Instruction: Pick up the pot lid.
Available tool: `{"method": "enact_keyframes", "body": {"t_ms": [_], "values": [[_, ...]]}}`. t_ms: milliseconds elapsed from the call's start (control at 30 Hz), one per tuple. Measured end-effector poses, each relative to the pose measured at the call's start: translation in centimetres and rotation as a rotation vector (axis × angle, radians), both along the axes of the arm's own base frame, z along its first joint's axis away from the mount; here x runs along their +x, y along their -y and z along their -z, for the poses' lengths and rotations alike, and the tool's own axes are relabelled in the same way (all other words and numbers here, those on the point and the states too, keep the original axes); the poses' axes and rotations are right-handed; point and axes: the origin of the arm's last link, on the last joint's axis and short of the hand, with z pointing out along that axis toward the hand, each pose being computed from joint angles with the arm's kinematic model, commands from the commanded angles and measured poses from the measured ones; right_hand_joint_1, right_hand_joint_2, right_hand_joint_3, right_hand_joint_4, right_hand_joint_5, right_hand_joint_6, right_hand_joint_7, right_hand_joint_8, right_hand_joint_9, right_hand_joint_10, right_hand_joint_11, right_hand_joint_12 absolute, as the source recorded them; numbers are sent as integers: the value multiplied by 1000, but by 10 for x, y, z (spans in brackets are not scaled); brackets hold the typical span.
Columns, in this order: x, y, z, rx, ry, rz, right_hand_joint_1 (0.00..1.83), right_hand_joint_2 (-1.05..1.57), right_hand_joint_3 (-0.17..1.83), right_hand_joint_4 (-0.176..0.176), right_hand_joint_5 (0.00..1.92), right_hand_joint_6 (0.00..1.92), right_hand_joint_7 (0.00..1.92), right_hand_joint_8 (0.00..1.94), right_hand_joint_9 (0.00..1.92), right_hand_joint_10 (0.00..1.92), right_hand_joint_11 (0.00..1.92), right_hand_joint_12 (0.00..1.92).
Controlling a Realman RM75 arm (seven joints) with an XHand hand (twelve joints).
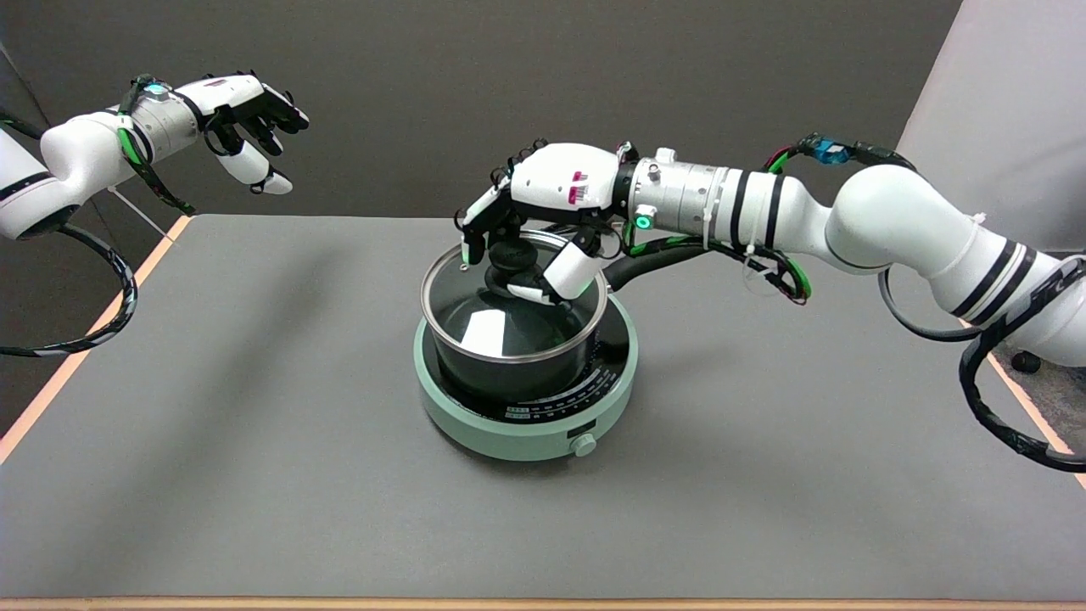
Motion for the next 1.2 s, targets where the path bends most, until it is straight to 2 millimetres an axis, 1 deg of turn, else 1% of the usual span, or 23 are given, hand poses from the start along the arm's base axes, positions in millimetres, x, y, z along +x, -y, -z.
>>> {"method": "enact_keyframes", "body": {"t_ms": [333,900,1200], "values": [[1,3,2,5,-4,4,902,626,954,176,696,649,874,424,827,706,588,1190],[-8,10,3,-5,-7,30,931,635,963,176,700,667,870,411,827,704,589,1196],[-9,10,-1,-8,-16,32,946,638,968,176,700,668,872,411,828,705,589,1197]]}}
